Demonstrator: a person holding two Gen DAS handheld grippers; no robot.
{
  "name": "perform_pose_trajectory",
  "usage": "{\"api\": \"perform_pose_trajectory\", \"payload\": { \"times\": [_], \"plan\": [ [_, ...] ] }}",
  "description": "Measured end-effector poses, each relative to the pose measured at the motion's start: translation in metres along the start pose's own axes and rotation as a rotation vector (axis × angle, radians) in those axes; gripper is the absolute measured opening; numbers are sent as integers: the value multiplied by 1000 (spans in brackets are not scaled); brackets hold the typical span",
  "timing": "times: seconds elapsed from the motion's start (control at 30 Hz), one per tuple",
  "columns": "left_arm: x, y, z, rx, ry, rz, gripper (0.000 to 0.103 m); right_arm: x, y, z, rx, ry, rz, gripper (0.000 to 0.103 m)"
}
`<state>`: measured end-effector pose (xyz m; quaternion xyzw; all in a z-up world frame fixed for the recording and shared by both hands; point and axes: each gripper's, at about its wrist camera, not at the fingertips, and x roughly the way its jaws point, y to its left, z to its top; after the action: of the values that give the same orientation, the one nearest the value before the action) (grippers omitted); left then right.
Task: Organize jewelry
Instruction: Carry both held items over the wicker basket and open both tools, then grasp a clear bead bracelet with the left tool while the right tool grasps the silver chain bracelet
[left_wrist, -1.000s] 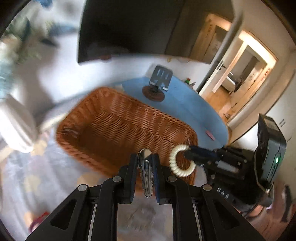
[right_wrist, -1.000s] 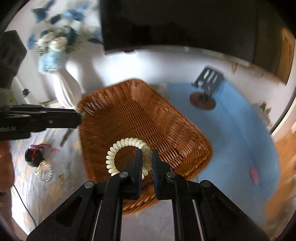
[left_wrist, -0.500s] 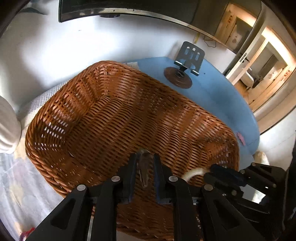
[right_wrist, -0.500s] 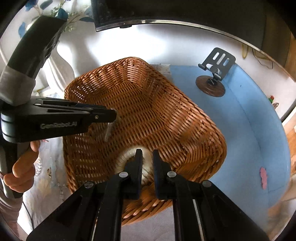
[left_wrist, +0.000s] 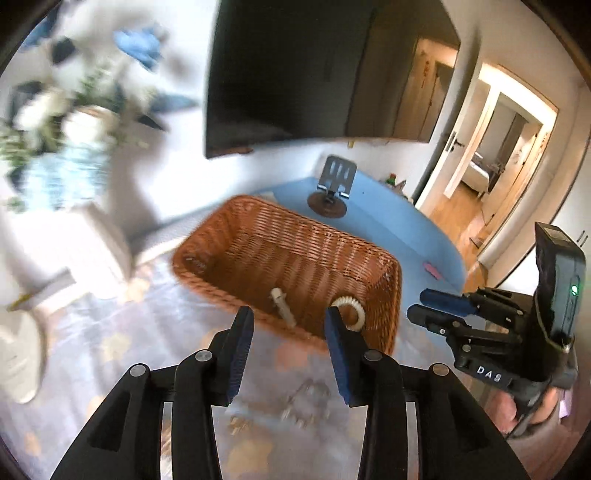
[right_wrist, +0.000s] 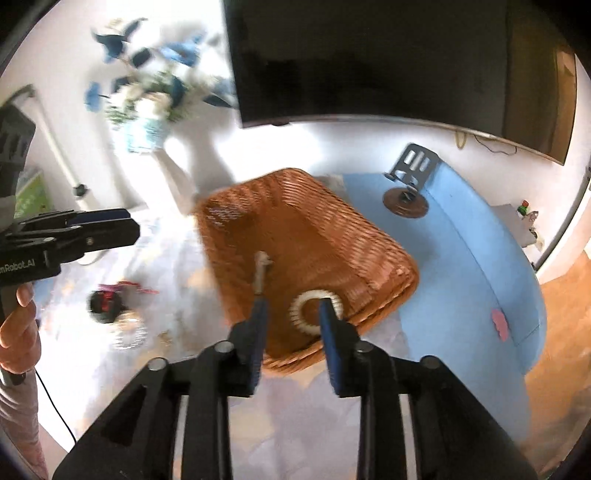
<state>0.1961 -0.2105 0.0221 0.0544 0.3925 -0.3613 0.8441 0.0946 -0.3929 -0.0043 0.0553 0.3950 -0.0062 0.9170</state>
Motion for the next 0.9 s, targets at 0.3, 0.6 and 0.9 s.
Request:
{"api": "perform_pose_trajectory", "payload": {
  "times": [0.3, 0.6, 0.9],
  "plan": [
    [-80, 41, -76, -44, -58, -17, 46, -25, 50, -49, 10, 12, 106, 32],
    [-49, 73, -145, -75, 66, -9, 46, -6, 67, -82, 28, 88, 125, 32],
    [14, 53, -158, 52, 188, 73, 45, 21, 58, -97, 70, 149, 117, 32]
  ]
}}
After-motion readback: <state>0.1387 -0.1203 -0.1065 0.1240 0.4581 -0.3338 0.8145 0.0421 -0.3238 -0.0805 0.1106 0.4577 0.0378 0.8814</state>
